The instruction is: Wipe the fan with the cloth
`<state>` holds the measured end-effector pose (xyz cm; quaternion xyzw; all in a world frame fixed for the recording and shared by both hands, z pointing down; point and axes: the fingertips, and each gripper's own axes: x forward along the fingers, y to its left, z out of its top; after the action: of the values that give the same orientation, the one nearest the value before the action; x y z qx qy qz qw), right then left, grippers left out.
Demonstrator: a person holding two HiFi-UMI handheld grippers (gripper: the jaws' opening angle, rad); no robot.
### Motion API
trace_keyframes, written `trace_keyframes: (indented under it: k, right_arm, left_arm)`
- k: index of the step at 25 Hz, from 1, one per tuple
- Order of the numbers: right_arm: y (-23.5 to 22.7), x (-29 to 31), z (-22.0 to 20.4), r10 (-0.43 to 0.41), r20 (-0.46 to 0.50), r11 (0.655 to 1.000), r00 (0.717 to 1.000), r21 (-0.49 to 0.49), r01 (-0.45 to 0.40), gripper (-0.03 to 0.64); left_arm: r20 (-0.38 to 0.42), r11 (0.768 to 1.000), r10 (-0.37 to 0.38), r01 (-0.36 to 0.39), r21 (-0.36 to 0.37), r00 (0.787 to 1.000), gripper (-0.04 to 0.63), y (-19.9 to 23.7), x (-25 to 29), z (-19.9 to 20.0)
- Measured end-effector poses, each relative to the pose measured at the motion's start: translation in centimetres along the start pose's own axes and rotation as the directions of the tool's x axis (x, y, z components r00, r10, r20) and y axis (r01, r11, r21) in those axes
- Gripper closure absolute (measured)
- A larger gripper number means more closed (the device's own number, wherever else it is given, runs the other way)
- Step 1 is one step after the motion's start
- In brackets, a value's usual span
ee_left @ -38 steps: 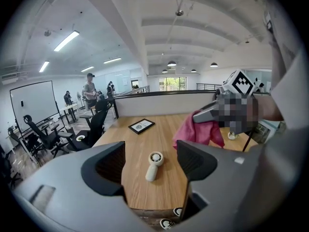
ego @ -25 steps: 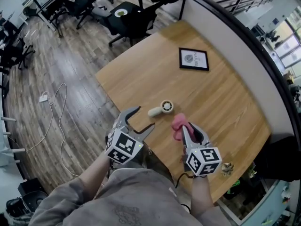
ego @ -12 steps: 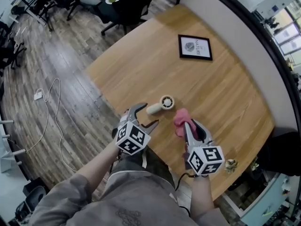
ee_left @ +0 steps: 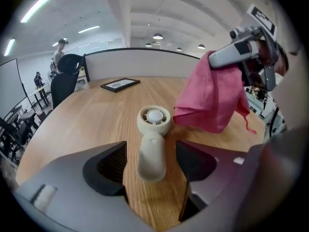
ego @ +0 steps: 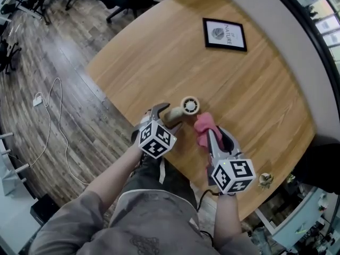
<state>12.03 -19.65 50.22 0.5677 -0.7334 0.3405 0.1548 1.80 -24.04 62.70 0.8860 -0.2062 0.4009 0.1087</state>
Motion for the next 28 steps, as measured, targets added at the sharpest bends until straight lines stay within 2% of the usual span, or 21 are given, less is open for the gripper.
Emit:
trace_keyframes:
  k: [5,11,20,24,28]
  right_arm:
    - [-0.2,1.0,-0.9,-0.003,-0.016,1.000,1.000,0.007,0.003,0.545]
    - [-0.8,1.7,-0.9,-0.016,-0.010,1.000,1.000,0.014,0.016,0.545]
    - [-2.3,5.9,0.7,-0.032,0.070,0.999,0.997,-0.001,0.032,0.545]
    - [-1.6,9.2,0.5,-0.011,0.047,0.999,0.999,-0.035,0.013,0.545]
    - [0.8,11.8,-1.1,0.045,-0.017,0.997,0.999,-0.070,-0.046,0.545]
  left_arm:
    - [-0.025,1.000,-0.014,0.014,0.010,1.000,0.321,0.2,1.6,-1.5]
    - [0.013,0.999,-0.042,0.042,0.029,0.999,0.397,-0.1,2.2,-1.6]
    - [0.053,0.995,-0.062,0.058,0.076,0.997,0.402,-0.5,2.1,-1.8]
    - [0.061,0.995,-0.059,0.053,0.088,0.996,0.402,-0.5,2.0,-1.6]
    - [0.074,0.994,-0.048,0.040,0.103,0.996,0.402,-0.6,2.0,-1.7]
